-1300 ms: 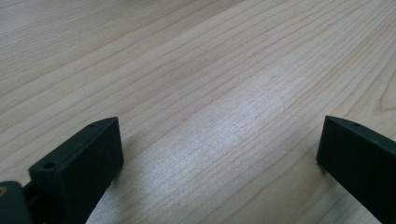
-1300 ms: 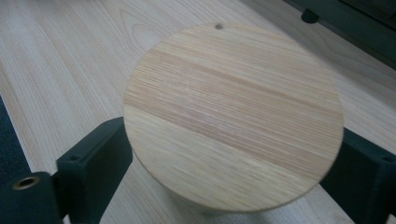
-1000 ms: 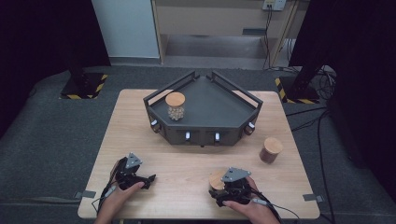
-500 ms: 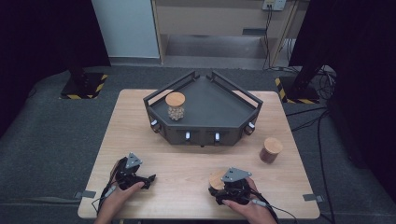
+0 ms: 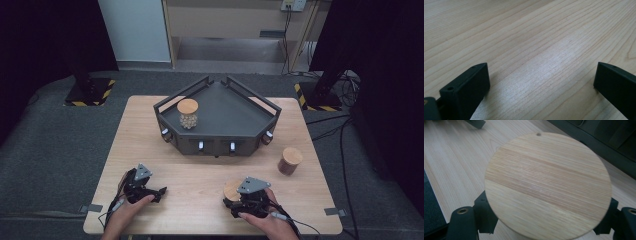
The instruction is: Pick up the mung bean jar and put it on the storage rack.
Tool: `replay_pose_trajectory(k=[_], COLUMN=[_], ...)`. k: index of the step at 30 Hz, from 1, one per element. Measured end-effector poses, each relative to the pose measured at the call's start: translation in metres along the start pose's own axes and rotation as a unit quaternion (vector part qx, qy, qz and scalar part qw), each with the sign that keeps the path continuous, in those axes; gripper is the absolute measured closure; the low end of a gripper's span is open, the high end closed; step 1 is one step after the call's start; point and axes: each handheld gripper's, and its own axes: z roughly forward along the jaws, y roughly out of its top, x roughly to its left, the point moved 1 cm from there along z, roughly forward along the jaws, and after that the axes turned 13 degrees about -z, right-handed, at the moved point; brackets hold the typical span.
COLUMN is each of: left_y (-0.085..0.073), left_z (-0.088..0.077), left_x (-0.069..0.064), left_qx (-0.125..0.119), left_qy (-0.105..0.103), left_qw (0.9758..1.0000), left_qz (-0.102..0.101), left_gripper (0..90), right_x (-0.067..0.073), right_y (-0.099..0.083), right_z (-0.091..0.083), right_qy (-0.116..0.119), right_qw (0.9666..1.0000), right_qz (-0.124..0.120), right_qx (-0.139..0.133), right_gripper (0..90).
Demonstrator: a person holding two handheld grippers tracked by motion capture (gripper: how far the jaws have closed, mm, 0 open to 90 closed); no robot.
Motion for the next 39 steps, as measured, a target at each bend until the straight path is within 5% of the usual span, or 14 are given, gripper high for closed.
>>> replay_pose_trajectory(k=[39], left_y=[0.0], left_z=[0.0], left_x=[0.0], left_qx=[0.0], left_qy=[0.0], left_qw=[1.0], left_qz=[0.0], left_gripper=[0.0], right_x=[-0.017], right_y=[0.043], right_z=[-0.019], right_qy=[-0.022], right_qw=[0.9997], right_qz=[0.001], right_qx=[0.005], right_gripper=[25.3])
